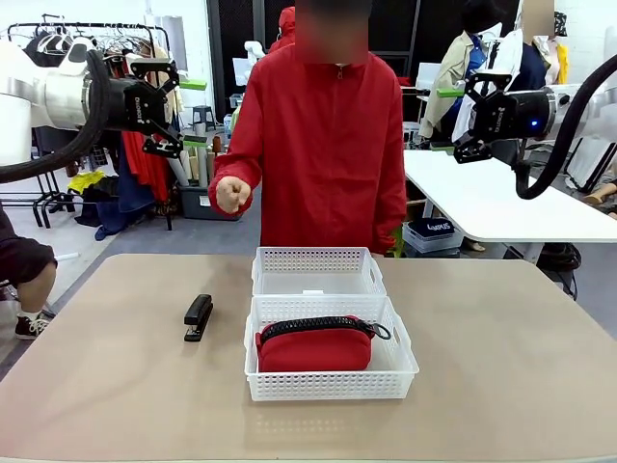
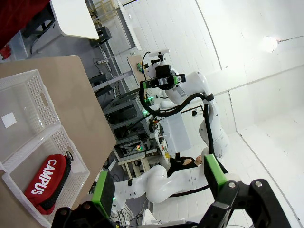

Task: Distribute items into two baskets.
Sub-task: Pick up the Stapler that the person points to.

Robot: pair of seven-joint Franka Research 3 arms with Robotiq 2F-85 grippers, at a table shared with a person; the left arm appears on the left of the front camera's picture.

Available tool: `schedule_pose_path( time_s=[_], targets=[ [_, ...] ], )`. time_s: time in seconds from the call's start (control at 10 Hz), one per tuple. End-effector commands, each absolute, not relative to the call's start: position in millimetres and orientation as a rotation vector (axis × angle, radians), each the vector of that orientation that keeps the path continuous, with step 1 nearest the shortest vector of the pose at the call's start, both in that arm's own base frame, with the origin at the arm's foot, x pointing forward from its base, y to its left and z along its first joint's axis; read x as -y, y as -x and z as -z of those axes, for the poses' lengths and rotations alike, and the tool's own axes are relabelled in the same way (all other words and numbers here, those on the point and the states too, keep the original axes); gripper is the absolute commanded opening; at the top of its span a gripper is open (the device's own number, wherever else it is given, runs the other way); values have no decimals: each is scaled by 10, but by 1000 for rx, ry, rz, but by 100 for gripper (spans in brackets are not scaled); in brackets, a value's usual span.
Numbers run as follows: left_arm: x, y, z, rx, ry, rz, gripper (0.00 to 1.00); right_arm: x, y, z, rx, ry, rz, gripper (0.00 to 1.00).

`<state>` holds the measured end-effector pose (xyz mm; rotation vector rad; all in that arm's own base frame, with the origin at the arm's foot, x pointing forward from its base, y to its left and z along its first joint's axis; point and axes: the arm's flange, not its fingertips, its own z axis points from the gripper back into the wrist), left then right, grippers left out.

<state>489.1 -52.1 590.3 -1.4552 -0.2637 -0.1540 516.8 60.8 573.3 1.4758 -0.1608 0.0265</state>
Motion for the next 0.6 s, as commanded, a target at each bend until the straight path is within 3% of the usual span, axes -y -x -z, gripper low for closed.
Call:
schedule_pose_path(
  time_s=[0.0, 0.5],
  targets=[
    [526, -4880, -5931, 266, 1457, 160, 100, -615, -5175, -5745, 169, -1473, -21, 100],
    [526, -4880, -5931, 266, 1457, 160, 100, -615, -5175, -5745, 169, -1473, -21, 100]
  ],
)
